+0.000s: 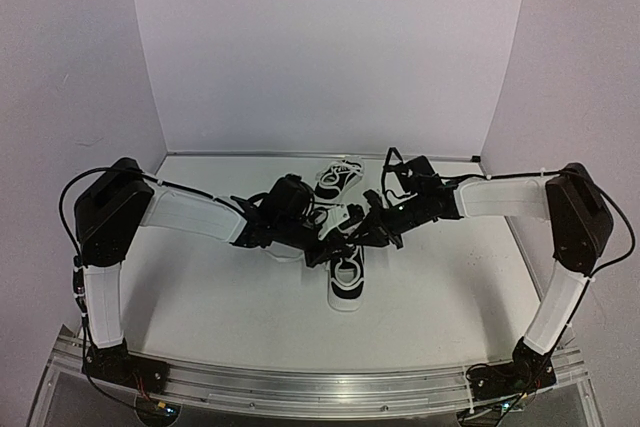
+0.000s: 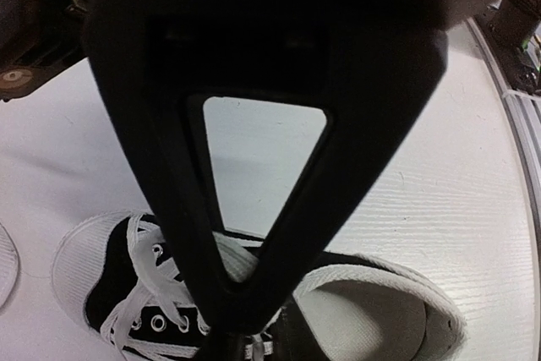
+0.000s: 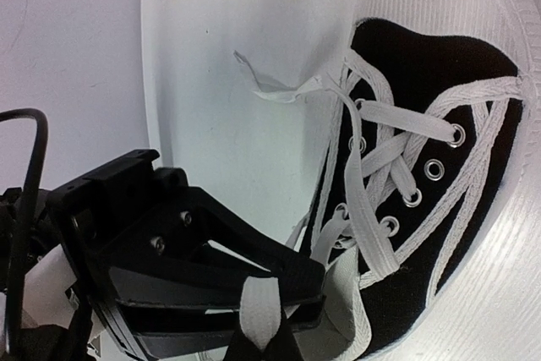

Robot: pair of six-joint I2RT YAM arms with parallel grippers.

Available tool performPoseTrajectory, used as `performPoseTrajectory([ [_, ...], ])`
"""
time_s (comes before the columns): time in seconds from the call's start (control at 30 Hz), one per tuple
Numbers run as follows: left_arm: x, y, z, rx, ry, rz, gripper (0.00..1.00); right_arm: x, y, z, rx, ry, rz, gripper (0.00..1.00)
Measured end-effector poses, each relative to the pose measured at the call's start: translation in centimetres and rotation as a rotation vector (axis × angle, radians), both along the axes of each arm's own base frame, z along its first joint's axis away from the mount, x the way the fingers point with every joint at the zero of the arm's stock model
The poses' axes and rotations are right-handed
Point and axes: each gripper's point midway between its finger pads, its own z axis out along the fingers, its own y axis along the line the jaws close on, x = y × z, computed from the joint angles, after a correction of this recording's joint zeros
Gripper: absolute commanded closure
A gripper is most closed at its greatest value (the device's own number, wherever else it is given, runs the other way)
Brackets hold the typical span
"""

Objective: Tie the shoes

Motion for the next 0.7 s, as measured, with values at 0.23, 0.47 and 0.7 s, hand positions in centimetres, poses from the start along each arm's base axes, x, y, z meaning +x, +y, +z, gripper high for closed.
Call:
performPoseTrajectory([
  [0.23,3.3,2.6,0.9,-0.009,0.094,0.071,0.55,0.3,0.1,0.1,-0.003,-0.013,-0.007,1.00],
  [0.47,8.0,9.3,-0.1,0.087,0.160,0.210,0.54,0.2,-0.1,-0.1,-0.011,-0.006,-0.009,1.00],
  [0.7,6.6,12.0,-2.7,0.220,0.226,0.185,0.52,0.3,0.0,0.0,-0.012,-0.008,-0.009,1.00],
])
